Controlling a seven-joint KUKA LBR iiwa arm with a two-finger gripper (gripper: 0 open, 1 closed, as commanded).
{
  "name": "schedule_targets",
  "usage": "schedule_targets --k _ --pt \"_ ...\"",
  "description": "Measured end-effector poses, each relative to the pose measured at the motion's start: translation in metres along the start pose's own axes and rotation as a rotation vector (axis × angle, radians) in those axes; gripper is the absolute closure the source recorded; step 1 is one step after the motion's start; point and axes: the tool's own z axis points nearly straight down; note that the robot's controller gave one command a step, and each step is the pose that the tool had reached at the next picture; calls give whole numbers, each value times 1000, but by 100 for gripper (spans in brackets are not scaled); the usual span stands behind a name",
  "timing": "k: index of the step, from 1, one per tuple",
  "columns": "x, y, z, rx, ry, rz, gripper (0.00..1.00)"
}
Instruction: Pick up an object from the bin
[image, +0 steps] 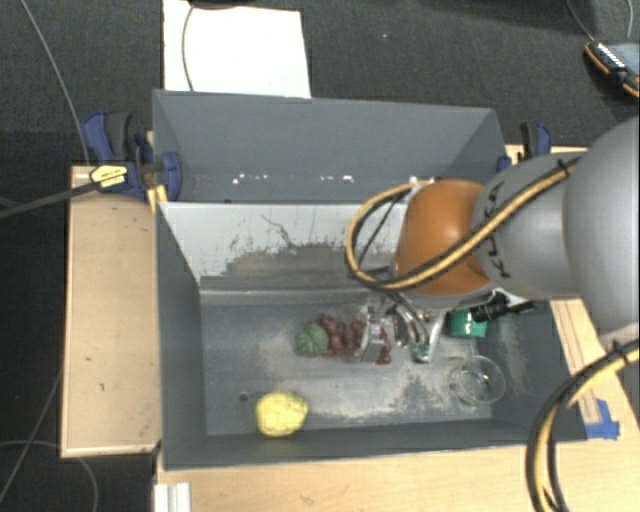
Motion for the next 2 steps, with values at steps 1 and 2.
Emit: schedule_targets --k 1,2 --pt "3 0 -14 1 8 0 100" --pt "1 0 -47 0 2 0 100"
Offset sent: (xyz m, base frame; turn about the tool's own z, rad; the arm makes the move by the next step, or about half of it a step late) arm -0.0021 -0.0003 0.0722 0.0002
